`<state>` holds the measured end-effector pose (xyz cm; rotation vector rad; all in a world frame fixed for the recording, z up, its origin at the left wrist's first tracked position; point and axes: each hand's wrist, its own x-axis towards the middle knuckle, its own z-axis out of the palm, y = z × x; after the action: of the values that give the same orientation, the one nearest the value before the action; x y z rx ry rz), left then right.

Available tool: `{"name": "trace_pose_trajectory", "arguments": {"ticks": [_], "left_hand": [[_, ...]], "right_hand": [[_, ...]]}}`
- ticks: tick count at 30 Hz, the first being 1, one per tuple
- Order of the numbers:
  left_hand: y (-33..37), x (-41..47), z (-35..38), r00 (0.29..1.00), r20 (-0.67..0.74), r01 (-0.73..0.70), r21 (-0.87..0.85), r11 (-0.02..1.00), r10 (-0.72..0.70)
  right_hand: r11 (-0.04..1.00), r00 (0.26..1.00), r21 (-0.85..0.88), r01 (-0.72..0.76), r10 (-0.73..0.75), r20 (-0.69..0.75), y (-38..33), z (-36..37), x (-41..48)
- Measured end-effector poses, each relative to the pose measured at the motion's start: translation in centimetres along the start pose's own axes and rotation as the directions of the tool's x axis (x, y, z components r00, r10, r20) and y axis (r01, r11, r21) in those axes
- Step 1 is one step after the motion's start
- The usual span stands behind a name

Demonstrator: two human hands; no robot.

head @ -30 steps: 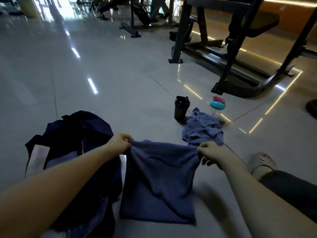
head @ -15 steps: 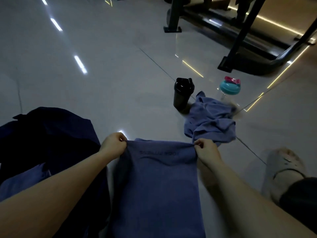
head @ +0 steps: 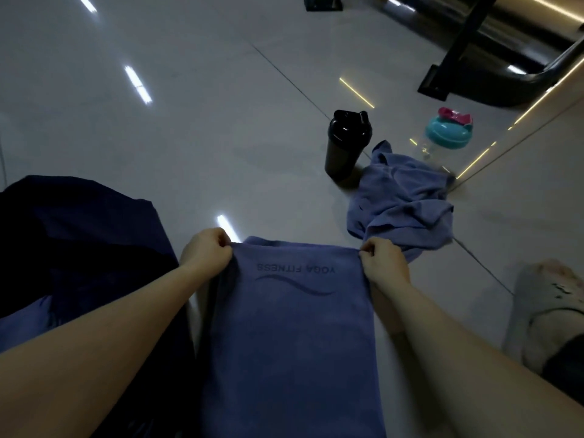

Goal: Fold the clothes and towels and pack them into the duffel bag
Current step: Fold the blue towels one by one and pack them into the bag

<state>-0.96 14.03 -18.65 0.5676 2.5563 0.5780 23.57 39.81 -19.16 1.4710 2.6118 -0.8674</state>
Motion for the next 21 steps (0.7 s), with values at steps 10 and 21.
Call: {"name": "trace_pose_trajectory", "arguments": {"ticks": [10,21], "left_hand": [[2.7,1.2,0.6,0.859,0.26,-0.507,0.33,0.796,0.44],[1.7,-1.6,-1.6,0.885,0.128,-0.464,0.324,0.825,0.447]], "right_hand": [[0.988,0.981,-0.106,0.108,-0.089,0.171,-0.6,-0.3,-0.5],[0.98,0.979,0.174,0.092,-0.121,0.164,-1.6,-2.5,-1.9]]}}
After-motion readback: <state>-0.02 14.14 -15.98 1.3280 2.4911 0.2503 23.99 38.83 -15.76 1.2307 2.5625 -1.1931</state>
